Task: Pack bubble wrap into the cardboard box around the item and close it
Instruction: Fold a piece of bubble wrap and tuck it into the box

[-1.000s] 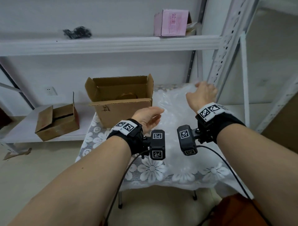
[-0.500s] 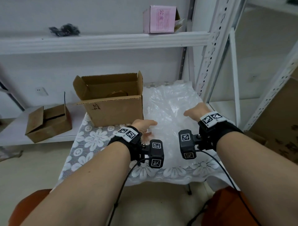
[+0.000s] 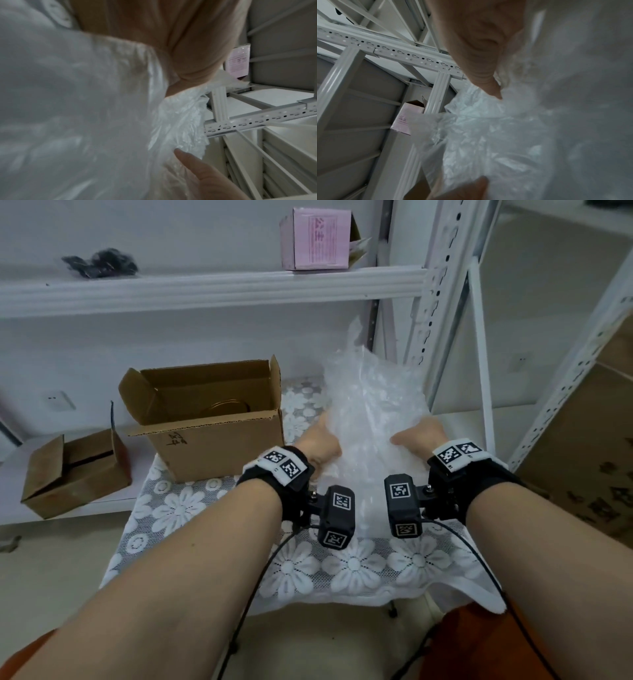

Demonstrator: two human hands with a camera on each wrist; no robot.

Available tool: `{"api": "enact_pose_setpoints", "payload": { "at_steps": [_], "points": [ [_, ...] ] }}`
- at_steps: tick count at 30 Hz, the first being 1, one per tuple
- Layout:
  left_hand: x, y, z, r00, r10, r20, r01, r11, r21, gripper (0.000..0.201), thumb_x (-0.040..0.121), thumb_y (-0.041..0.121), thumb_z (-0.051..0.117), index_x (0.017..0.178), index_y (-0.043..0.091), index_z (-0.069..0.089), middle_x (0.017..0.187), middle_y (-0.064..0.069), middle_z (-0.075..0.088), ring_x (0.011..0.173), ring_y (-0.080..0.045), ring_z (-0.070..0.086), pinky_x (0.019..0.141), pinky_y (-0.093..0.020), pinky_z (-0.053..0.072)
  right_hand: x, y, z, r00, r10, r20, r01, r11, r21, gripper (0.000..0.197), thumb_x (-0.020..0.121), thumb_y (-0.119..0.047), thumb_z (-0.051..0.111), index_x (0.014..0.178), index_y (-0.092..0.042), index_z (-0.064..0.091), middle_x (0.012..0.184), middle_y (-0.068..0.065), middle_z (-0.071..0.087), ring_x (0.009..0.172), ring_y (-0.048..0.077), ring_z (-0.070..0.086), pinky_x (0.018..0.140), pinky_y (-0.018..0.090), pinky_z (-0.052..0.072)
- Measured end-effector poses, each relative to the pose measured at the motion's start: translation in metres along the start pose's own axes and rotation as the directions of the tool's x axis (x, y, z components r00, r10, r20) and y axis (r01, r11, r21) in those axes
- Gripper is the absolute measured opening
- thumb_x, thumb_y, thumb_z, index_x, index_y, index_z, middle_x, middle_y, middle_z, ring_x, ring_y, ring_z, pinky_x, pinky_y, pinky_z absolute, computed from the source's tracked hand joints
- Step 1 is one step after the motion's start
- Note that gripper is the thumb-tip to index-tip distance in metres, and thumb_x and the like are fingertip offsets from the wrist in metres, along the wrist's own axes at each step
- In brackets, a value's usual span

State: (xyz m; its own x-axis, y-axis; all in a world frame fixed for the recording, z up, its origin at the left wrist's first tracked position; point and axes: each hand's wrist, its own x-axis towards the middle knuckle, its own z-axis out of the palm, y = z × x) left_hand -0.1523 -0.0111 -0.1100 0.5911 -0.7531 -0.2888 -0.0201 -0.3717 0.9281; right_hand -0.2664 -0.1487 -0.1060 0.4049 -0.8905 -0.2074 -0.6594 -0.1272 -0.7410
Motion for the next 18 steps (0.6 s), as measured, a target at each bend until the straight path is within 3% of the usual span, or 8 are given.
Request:
{"api": "enact_pose_setpoints", "payload": {
  "at_steps": [2,4,7,9,13,16,18],
  "points": [
    [0.002,0.017,-0.009,0.99,0.095,-0.107,-0.094,0.996,0.009,0.087,0.081,-0.017,0.038,0.15,0.033,0.021,0.141,-0.01,0.046,0.12,-0.032,0.051,0.102,-0.046,0.045,0.006,-0.009,-0.005,0.996,-0.068,-0.064,0.074,0.994,0.084,0.05,0.076,-0.013,0.07,0.12,0.005,0.056,0.115,0.016,0.065,0.097,0.029,0.063,0.087,0.042,0.054],
    [0.012,0.025,-0.022,0.965,0.104,-0.241,-0.101,0.995,0.027,0.081,0.086,-0.013,0.033,0.151,0.032,0.019,0.141,-0.011,0.045,0.116,-0.034,0.054,0.099,-0.041,0.048,0.013,-0.018,-0.01,0.991,-0.115,-0.065,0.122,0.986,0.116,0.062,0.078,-0.021,0.071,0.131,0.0,0.045,0.124,0.006,0.056,0.11,0.026,0.056,0.096,0.039,0.047],
    [0.022,0.027,-0.034,0.932,0.041,-0.361,0.007,0.991,0.132,0.065,0.092,-0.007,0.035,0.152,0.01,0.015,0.143,-0.016,0.041,0.124,-0.033,0.048,0.097,-0.03,0.041,0.024,-0.024,-0.013,0.989,-0.136,-0.061,0.143,0.981,0.132,0.075,0.083,-0.024,0.069,0.143,-0.003,0.029,0.142,0.011,0.043,0.126,0.028,0.046,0.098,0.035,0.039],
    [0.029,0.024,-0.031,0.935,0.027,-0.354,0.043,0.981,0.189,0.062,0.092,-0.007,0.037,0.149,0.005,0.017,0.143,-0.018,0.04,0.126,-0.033,0.045,0.099,-0.03,0.039,0.03,-0.025,-0.008,0.99,-0.135,-0.051,0.14,0.984,0.11,0.077,0.082,-0.026,0.069,0.143,-0.004,0.028,0.14,0.012,0.044,0.124,0.03,0.048,0.097,0.037,0.04],
    [0.037,0.006,-0.02,0.934,-0.026,-0.357,0.095,0.979,0.178,0.074,0.09,-0.005,0.041,0.153,0.017,0.009,0.145,-0.014,0.041,0.124,-0.032,0.048,0.097,-0.033,0.043,0.033,-0.018,0.008,0.995,-0.096,0.028,0.097,0.995,-0.03,0.077,0.08,-0.025,0.069,0.141,0.003,0.032,0.131,0.016,0.052,0.116,0.033,0.053,0.088,0.037,0.046],
    [0.038,-0.002,-0.02,0.928,-0.035,-0.372,0.149,0.948,0.282,0.09,0.09,0.004,0.054,0.152,0.016,-0.009,0.154,-0.015,0.025,0.134,-0.032,0.039,0.106,-0.037,0.04,0.034,-0.014,0.013,0.994,-0.104,0.035,0.106,0.994,-0.04,0.061,0.08,-0.027,0.069,0.128,0.003,0.047,0.116,0.015,0.061,0.104,0.032,0.06,0.08,0.036,0.049],
    [0.037,-0.002,-0.02,0.938,0.035,-0.344,0.118,0.904,0.412,0.096,0.088,0.012,0.062,0.152,0.015,-0.01,0.158,-0.015,0.012,0.143,-0.031,0.024,0.113,-0.038,0.03,0.033,-0.015,0.014,0.994,-0.107,0.027,0.107,0.994,-0.005,0.055,0.08,-0.03,0.068,0.122,0.002,0.054,0.113,0.017,0.065,0.1,0.032,0.063,0.079,0.039,0.051]
  ]
}}
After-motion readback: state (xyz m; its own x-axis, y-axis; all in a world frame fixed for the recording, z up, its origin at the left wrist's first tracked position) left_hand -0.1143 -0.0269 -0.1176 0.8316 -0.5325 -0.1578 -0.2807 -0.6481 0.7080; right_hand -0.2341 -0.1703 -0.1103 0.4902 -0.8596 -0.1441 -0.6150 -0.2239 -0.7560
